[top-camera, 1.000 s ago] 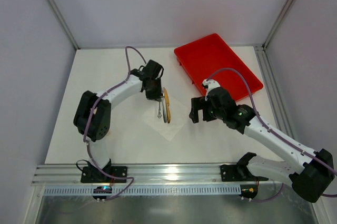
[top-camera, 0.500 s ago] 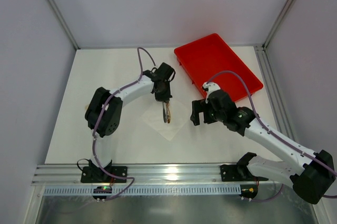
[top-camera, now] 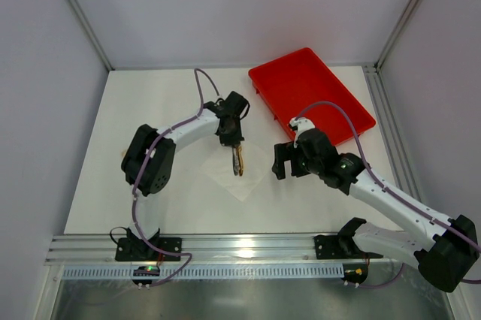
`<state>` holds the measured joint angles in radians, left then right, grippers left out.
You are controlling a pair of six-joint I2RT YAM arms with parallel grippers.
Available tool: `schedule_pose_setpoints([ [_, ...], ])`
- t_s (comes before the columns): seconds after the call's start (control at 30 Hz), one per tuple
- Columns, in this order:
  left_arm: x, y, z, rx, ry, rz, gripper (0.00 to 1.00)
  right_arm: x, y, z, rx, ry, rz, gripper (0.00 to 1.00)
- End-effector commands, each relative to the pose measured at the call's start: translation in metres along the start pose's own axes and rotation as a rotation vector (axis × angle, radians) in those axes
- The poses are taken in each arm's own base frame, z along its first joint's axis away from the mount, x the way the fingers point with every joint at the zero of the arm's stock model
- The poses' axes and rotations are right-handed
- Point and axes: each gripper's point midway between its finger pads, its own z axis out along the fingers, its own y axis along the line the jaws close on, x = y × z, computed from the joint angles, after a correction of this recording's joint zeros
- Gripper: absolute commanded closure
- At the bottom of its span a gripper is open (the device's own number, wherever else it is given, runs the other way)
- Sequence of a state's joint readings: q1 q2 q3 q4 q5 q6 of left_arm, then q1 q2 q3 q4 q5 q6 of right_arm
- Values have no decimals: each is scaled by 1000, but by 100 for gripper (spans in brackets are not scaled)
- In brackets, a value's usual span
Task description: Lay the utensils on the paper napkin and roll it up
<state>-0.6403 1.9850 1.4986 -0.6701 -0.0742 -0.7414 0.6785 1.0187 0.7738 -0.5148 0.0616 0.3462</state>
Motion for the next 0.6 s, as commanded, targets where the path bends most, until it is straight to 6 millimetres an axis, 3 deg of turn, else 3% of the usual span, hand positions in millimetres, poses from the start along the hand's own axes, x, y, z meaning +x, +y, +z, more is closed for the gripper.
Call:
schedule_pose_setpoints([
  [0.0,-6,2,3,-17,-28,-18,96,-14,1,-4,-3,-60,-3,0],
  [0.57,1,6,15,-36,-4,-12,89,-9,-1,-3,2,-55,10,0],
])
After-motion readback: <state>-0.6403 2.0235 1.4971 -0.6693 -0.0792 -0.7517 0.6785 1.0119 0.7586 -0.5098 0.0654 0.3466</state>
